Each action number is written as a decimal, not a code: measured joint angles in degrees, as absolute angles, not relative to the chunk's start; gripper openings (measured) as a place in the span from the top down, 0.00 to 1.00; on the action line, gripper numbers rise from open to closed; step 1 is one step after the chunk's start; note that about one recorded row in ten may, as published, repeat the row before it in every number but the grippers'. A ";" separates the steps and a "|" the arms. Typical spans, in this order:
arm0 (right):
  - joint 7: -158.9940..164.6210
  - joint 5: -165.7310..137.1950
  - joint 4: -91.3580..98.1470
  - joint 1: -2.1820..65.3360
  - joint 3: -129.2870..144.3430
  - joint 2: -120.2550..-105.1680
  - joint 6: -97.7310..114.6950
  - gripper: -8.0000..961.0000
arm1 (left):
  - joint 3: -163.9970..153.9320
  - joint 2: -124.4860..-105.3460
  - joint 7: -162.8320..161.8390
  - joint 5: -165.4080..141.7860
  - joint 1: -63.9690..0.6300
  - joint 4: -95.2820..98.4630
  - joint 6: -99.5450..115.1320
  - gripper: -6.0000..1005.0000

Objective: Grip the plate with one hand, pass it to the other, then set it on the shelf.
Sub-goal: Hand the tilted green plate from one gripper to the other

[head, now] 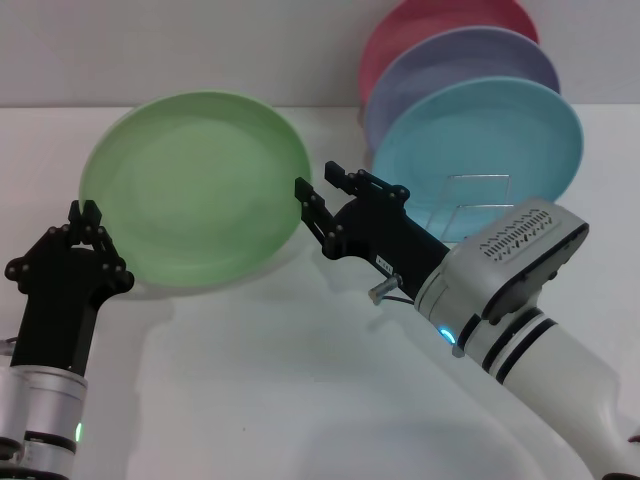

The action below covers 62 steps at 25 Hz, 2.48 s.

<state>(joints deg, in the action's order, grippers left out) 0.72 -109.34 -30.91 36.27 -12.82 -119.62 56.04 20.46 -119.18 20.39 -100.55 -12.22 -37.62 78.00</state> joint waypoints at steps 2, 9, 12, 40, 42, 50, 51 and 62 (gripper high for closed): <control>0.49 -109.34 -30.93 36.28 -12.83 -119.62 55.99 0.58 | 20.34 -119.18 20.39 -100.55 -12.20 -37.67 77.99 0.96; -0.12 -109.34 -31.03 36.35 -14.27 -119.62 54.60 0.58 | 19.91 -119.18 20.39 -100.54 -11.91 -37.81 78.13 0.96; -0.24 -109.34 -31.11 36.60 -14.71 -119.66 53.73 0.59 | 19.83 -119.18 20.39 -100.55 -11.87 -37.85 78.16 0.96; -0.27 -109.33 -31.63 37.76 -14.96 -119.88 52.53 0.74 | 19.31 -119.18 20.96 -98.87 -12.22 -38.50 78.22 0.96; -0.27 -109.33 -31.80 37.85 -15.04 -119.88 52.25 0.74 | 19.26 -119.18 20.97 -98.87 -12.22 -38.50 78.22 0.96; -0.27 -109.33 -31.95 37.88 -15.35 -119.88 51.93 0.76 | 19.15 -119.18 21.00 -98.87 -12.22 -38.44 78.22 0.96; -0.27 -109.33 -31.95 37.88 -15.35 -119.88 51.93 0.77 | 19.15 -119.18 21.00 -98.87 -12.22 -38.44 78.22 0.96; -0.27 -109.33 -31.99 37.88 -16.01 -119.88 51.51 0.80 | 19.07 -119.18 21.01 -98.87 -12.19 -38.37 78.22 0.96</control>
